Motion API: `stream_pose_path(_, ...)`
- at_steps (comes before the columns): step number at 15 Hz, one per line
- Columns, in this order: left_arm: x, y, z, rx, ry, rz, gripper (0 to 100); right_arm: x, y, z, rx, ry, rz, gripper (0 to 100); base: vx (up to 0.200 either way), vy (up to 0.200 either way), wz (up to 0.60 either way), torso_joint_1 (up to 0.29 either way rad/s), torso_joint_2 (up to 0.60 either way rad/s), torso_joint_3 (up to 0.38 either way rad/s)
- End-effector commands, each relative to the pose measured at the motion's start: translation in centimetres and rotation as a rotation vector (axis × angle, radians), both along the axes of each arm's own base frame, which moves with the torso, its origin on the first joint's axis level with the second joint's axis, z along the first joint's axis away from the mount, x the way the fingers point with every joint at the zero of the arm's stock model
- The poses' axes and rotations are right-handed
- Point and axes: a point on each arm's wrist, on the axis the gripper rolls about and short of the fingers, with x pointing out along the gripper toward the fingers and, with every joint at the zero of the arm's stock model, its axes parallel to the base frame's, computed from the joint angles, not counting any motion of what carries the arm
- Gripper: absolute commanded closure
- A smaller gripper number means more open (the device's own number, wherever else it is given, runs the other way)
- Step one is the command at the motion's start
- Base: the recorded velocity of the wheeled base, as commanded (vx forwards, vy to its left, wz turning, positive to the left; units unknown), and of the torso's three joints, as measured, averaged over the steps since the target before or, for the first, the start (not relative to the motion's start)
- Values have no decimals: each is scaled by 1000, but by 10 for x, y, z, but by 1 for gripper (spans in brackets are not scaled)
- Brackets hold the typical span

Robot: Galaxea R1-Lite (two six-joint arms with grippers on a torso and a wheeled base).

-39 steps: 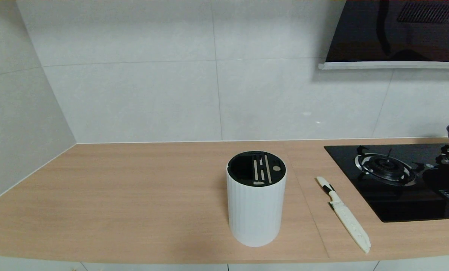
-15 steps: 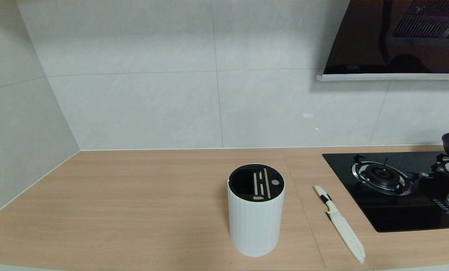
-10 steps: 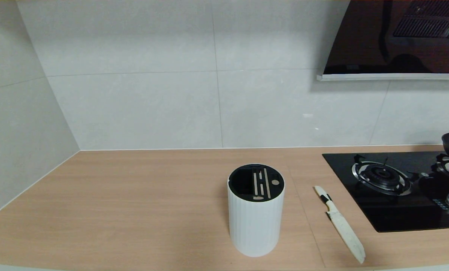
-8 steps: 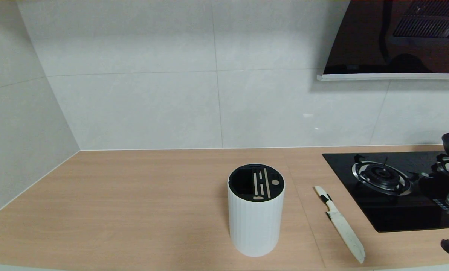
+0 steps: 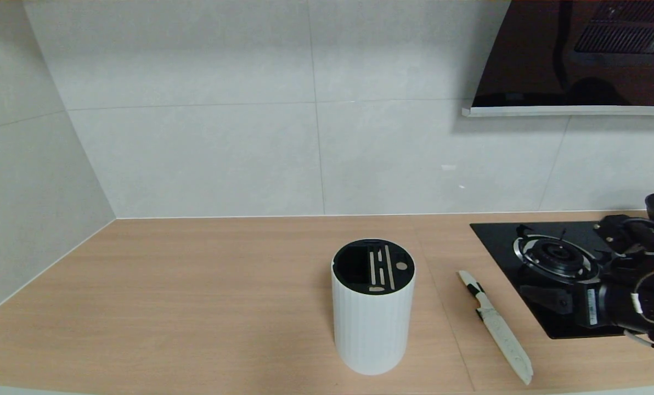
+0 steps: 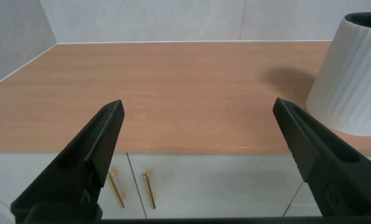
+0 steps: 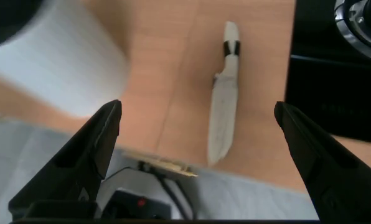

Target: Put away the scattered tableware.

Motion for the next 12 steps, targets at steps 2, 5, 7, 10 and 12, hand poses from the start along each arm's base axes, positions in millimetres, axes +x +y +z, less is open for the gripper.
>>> stream_pose_path(2, 0, 0, 0, 0, 0, 0, 0, 45, 15, -51, -39, 120, 17, 0, 0, 0, 0, 0, 0, 0)
stream_pose_path(5, 0, 0, 0, 0, 0, 0, 0, 60, 22, -82, -82, 213, 3, 0, 0, 0, 0, 0, 0, 0)
stream_pose_path(7, 0, 0, 0, 0, 0, 0, 0, 68, 24, -100, -119, 227, -23, 0, 0, 0, 0, 0, 0, 0)
stream_pose_path(10, 0, 0, 0, 0, 0, 0, 0, 79, 30, -127, -131, 226, -20, 0, 0, 0, 0, 0, 0, 0)
stream_pose_path(12, 0, 0, 0, 0, 0, 0, 0, 87, 31, -143, -148, 207, -47, 0, 0, 0, 0, 0, 0, 0)
